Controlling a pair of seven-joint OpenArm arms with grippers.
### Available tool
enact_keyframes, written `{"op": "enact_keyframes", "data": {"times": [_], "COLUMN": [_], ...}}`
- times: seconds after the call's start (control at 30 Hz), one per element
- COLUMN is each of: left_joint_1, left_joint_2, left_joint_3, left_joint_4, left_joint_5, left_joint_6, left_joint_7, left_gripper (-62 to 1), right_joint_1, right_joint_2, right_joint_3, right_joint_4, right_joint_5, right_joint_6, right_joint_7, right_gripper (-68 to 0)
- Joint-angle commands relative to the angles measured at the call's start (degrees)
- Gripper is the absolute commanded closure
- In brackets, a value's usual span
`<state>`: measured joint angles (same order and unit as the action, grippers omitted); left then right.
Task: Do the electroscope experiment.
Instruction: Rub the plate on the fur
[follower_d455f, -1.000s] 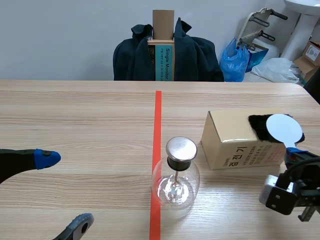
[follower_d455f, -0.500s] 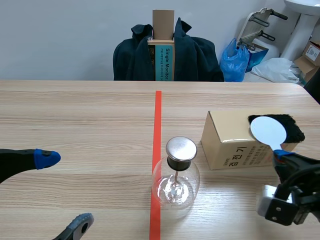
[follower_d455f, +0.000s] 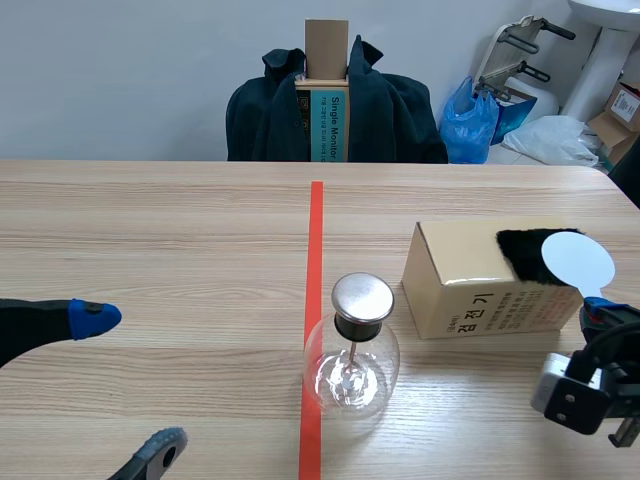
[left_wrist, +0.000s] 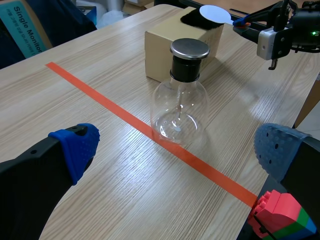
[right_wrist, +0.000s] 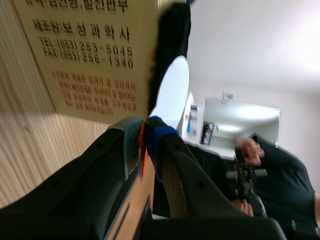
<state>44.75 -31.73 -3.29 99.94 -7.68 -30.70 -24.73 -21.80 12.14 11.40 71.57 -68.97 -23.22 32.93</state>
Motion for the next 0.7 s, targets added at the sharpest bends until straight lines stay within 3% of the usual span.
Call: {"op": "enact_keyframes", "data": {"times": [0.0, 0.07, 0.17, 0.2, 0.3, 0.37, 0.5, 0.53, 0.67], "left_joint_1": [-0.2, -0.2, -0.2, -0.2, -0.2, -0.2, -0.2, -0.2, -0.2], "left_joint_2": [0.3, 0.3, 0.3, 0.3, 0.3, 0.3, 0.3, 0.3, 0.3], "left_joint_3": [0.3, 0.3, 0.3, 0.3, 0.3, 0.3, 0.3, 0.3, 0.3], "left_joint_4": [0.2, 0.2, 0.2, 0.2, 0.2, 0.2, 0.2, 0.2, 0.2], "left_joint_5": [-0.6, -0.6, -0.6, -0.6, -0.6, -0.6, -0.6, -0.6, -0.6], "left_joint_6": [-0.1, -0.1, -0.1, -0.1, -0.1, -0.1, 0.1, 0.1, 0.1], "left_joint_7": [-1.0, -1.0, -1.0, -0.9, -0.9, -1.0, -0.9, -0.9, -0.9], "left_gripper": [-62.3, -62.3, -62.3, -62.3, -62.3, -62.3, -62.3, -62.3, -62.3], "right_joint_1": [0.0, 0.0, -0.1, -0.1, 0.0, 0.0, -0.1, -0.1, -0.1], "right_joint_2": [0.5, 0.1, -0.2, -0.2, 0.3, -0.2, -0.7, -0.7, -0.3], "right_joint_3": [-0.3, -0.5, 0.3, 0.3, 0.2, 0.2, 0.3, 0.3, 0.1], "right_joint_4": [1.0, 1.0, 1.0, 1.0, 1.0, 1.0, 1.0, 1.0, 1.0], "right_joint_5": [0.1, 0.2, 0.2, 0.2, 0.1, 0.2, 0.2, 0.0, -0.7], "right_joint_6": [0.0, -0.1, -0.5, -0.3, 0.0, 0.0, -1.3, -0.9, -0.7], "right_joint_7": [5.2, 4.1, -5.2, -5.3, 3.3, 5.2, -9.1, -9.6, 2.5], "right_gripper": [-0.8, -0.8, -0.8, -0.8, -0.8, -0.8, -0.8, -0.8, -0.8]}}
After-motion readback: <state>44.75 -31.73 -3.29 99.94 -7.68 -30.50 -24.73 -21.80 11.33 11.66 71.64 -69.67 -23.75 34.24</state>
